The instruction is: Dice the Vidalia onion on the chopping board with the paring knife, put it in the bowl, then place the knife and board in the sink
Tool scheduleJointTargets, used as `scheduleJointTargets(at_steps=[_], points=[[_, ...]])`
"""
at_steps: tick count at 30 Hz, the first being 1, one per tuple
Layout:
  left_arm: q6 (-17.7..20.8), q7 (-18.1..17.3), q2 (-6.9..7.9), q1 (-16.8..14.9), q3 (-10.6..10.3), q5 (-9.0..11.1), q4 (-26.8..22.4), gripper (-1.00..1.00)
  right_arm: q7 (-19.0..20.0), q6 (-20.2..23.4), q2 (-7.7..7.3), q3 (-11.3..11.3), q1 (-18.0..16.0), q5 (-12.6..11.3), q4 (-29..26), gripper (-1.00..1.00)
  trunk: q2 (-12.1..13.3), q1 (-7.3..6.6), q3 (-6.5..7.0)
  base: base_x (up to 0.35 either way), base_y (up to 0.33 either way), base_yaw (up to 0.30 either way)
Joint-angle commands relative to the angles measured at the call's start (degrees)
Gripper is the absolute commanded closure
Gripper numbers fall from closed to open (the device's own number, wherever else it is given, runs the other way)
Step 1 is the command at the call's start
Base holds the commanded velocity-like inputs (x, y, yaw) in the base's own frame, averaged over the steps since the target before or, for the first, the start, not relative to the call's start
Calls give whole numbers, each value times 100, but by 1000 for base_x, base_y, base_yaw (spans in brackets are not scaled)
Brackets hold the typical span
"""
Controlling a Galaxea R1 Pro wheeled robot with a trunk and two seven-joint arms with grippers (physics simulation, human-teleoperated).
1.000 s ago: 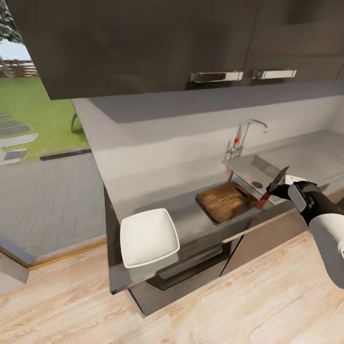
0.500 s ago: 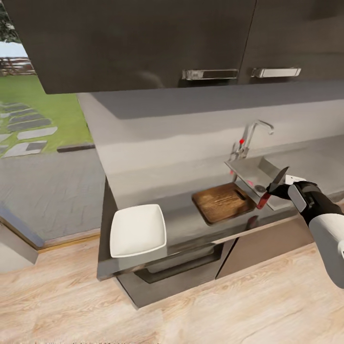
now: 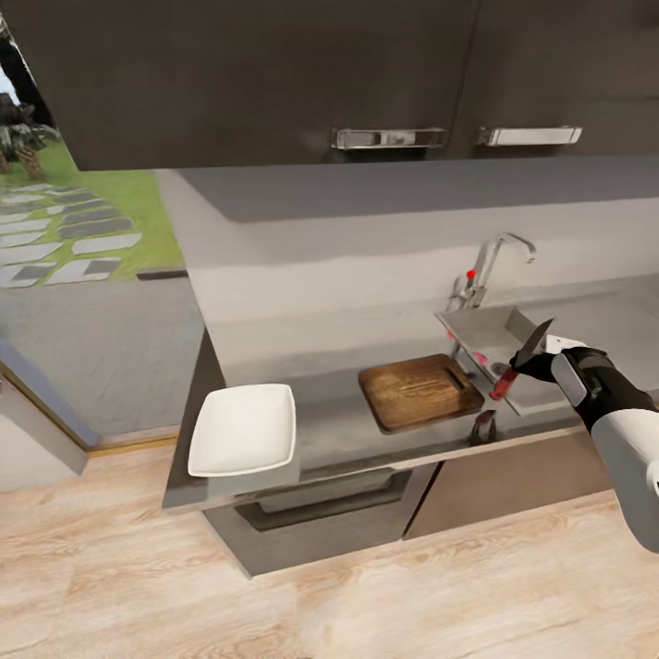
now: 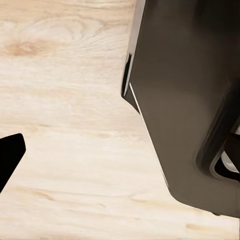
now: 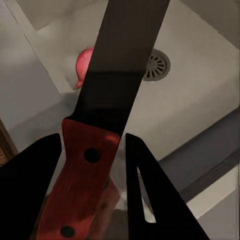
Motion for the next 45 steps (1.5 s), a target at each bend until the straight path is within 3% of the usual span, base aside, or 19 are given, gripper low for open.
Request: scheduleJointTargets(at_steps=[1, 12, 15, 22, 28, 31, 34, 41, 45], points=[[-25, 22, 2, -5, 41, -61, 9, -100, -23, 27, -1, -9, -1, -46, -9, 100, -10, 1, -11, -137, -313, 93], [-26, 22, -1, -5, 41, -60, 9, -100, -19, 27, -1, -9, -1, -51, -9, 100, -10, 1, -14, -153, -313, 19], [-26, 22, 4, -5, 42, -59, 9, -100, 170, 29, -6, 5, -3, -54, -42, 100, -10, 1, -14, -130, -313, 0], [-26, 22, 7, -5, 46, -58, 6, -100, 264, 270, -20, 22, 77, -48, -758, 100, -10, 1, -14, -37, -313, 0], [-26, 22, 8, -5, 50, -59, 5, -100, 274, -412, -22, 26, 598, -47, -1443, 100, -10, 1, -14, -1, -313, 0], [-26, 22, 8, -5, 50, -59, 5, -100, 275, -619, -20, 27, 1036, -51, -2186, 100, -10, 1, -14, 0, -235, 0], [-26, 22, 8, -5, 50, -61, 7, -100, 274, -703, -20, 27, 1761, -54, -3397, 100, -10, 1, -14, 0, -76, 0], [-26, 22, 8, -5, 50, -60, 3, -100, 269, -734, -17, 41, 2137, -54, -3840, 100, -10, 1, -14, 0, -10, 0], [-26, 22, 8, -5, 50, -59, 7, -100, 268, -734, -12, 169, 2218, -54, -3900, 100, -10, 1, -14, 0, -100, 0]])
